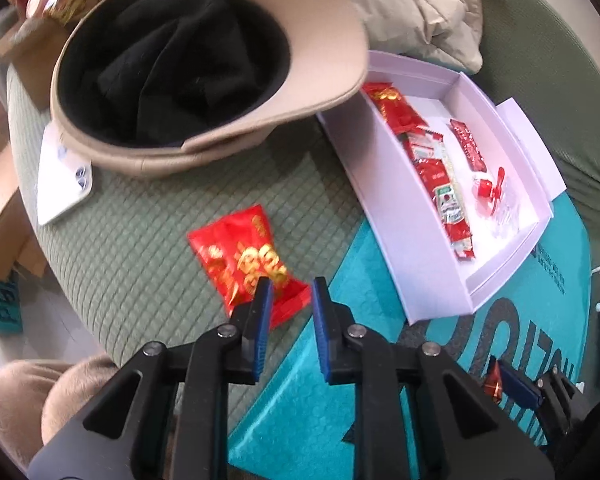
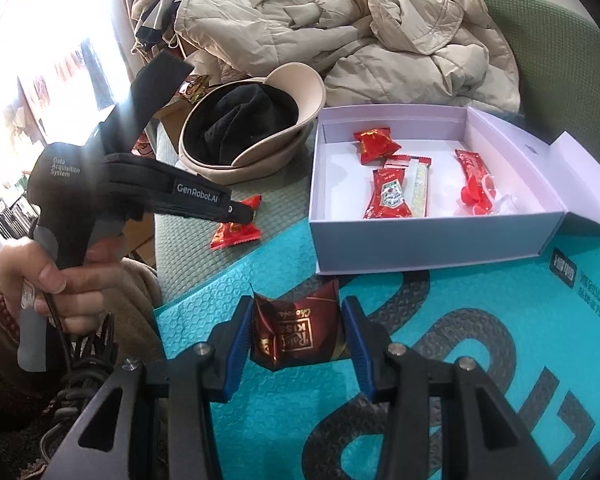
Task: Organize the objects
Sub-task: 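Move the left gripper away from the red candy packet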
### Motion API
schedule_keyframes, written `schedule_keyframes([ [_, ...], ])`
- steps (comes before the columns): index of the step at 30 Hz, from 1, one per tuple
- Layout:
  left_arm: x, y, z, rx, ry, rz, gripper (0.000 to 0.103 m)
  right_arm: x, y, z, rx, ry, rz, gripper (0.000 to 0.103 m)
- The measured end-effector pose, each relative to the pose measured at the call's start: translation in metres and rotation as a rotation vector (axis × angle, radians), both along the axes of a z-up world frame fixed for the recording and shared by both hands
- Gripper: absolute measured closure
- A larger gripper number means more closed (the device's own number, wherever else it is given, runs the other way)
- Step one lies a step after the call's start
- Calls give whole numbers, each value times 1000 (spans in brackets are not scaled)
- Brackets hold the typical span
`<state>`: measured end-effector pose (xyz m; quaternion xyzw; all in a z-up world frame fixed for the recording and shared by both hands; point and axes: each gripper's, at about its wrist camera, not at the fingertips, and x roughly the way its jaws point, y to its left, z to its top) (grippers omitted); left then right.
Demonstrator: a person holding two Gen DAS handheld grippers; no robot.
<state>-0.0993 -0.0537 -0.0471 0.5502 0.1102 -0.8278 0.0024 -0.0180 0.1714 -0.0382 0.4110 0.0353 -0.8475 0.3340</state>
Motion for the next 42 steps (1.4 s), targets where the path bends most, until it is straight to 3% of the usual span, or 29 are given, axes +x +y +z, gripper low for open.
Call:
schedule_keyframes([
  [2,6,-1,-3,-32,-15,-2,84,0,-3,-1,-5,0,3,58],
  [4,12,-3,-9,-115,-54,15,83,-2,-7,-3,0,6,7,58],
  [8,19,-13,-15,-179,-74,57,83,-7,-21,-11,36,6,11,58],
  [14,21,-20,-2,-190,-35,61,83,-12,-40,-13,33,7,18,58],
  [17,17,-18,3,-209,-9,28,82,-15,-50,-17,87,25,10,58],
  [25,-2,-14,-10,-210,-48,-60,77,-30,-58,-36,147,-67,4,55],
  [30,-1,-20,-8,-192,-80,-92,77,-26,-70,-30,130,-95,101,51],
  [33,5,-25,-10,-196,-81,-103,77,-18,-79,-27,152,-55,141,51],
  [38,5,-38,-24,-262,-146,-30,61,-15,-89,-27,169,-10,150,51],
  [41,8,-44,-26,-297,-129,30,37,-13,-91,-27,175,0,151,51],
  [42,8,-45,-28,-316,-132,46,23,-14,-91,-27,181,6,151,51],
])
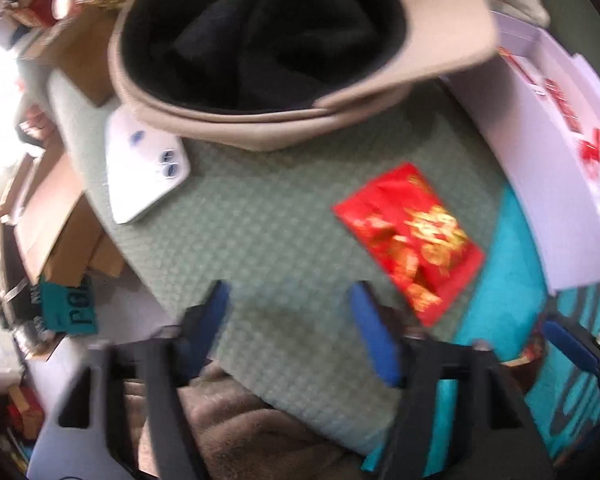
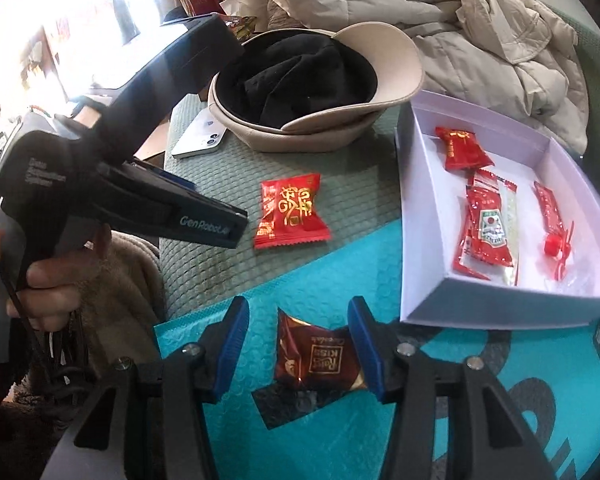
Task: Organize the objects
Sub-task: 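Move the left gripper away from the red candy packet, then grasp the red candy packet with the left gripper while the right grasps the dark red chocolate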
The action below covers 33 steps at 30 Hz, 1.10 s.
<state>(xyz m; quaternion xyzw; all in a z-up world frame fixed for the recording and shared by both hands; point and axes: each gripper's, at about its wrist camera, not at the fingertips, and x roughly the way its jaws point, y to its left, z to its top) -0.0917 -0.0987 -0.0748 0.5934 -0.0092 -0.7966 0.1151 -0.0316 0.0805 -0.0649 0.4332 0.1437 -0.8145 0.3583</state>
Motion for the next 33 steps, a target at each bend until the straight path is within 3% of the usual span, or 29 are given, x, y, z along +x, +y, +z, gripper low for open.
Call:
schedule_keyframes([
  [2,1,-7,-3,9,2,33,14,0,-1,0,7,8,-1,51],
  [5,3,-27,-10,135,14,83,8,-1,0,0,-1,-4,-8,51],
  [9,8,-44,-18,238,2,150,0,-4,0,-2,-26,-33,-11,51],
  [20,6,-9,19,260,121,93,1,0,18,12,-41,11,-82,51],
  [25,-15,17,17,236,58,38,1,-3,29,16,-38,24,-112,51],
  [31,-31,38,-8,210,-33,14,1,-5,34,14,-82,-8,-95,51],
  [33,-28,42,-8,179,-12,1,1,-2,31,12,-79,-6,-76,51],
])
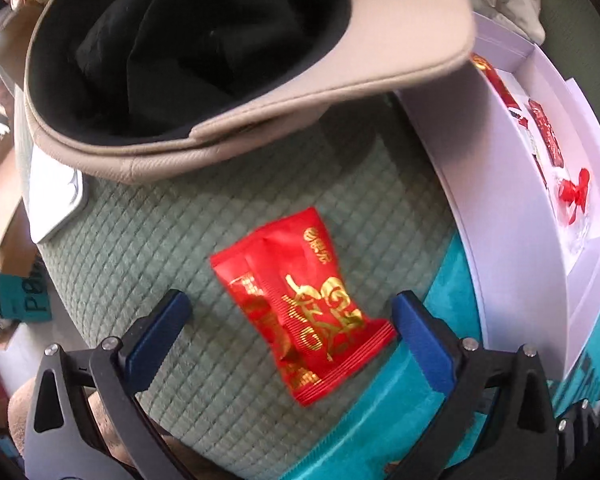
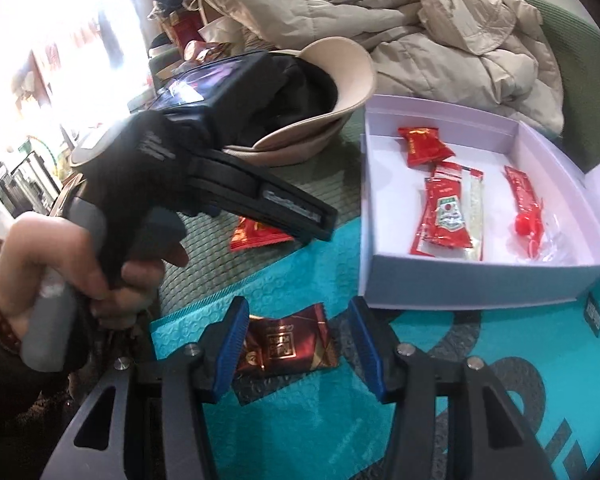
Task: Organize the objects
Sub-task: 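Grasp the red candy packet with the left gripper while the right grasps the dark red chocolate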
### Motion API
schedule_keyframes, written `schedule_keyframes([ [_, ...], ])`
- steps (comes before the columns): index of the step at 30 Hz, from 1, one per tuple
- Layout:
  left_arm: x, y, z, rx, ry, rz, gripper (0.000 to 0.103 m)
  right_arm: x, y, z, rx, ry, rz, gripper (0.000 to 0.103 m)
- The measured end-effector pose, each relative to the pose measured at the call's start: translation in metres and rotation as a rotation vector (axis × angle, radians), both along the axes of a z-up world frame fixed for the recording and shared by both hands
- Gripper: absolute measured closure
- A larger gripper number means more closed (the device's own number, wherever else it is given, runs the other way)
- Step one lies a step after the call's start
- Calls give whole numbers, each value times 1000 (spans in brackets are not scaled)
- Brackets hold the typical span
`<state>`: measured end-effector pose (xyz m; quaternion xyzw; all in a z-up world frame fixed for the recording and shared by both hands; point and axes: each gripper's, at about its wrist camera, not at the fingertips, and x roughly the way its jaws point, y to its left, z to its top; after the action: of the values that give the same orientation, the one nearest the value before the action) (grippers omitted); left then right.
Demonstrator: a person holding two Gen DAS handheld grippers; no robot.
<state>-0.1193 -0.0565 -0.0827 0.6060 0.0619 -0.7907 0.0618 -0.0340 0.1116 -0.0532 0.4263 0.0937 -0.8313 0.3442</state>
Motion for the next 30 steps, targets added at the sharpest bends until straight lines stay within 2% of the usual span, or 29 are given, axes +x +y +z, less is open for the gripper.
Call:
schedule_keyframes([
  [5,12,1,2,-6,48,-28,4,0,-3,-9,-5,-33,24,50],
  [8,21,3,6,-20,81,-52,13,-1,-5,-16,24,-41,28,44],
  [12,31,10,13,-30,124,-93,40,0,-10,-24,60,-53,32,35],
  [14,34,13,15,-43,130,-112,44,-1,-11,-27,80,-41,27,31],
  [16,39,15,18,-37,131,-127,55,0,-13,-27,88,-27,33,30],
  [18,42,16,19,-40,126,-136,58,0,-14,-28,93,-14,43,30],
  [20,46,15,20,-32,122,-137,62,0,-15,-30,99,-5,46,40],
  [22,50,13,22,-18,115,-135,65,2,-15,-28,96,-5,55,84],
  [23,53,12,23,-9,111,-134,65,1,-15,-27,100,-9,51,88],
  [25,58,11,25,3,107,-136,66,1,-13,-26,96,-22,45,90],
  [30,73,10,37,29,119,-136,67,9,-5,-16,71,-18,27,91],
])
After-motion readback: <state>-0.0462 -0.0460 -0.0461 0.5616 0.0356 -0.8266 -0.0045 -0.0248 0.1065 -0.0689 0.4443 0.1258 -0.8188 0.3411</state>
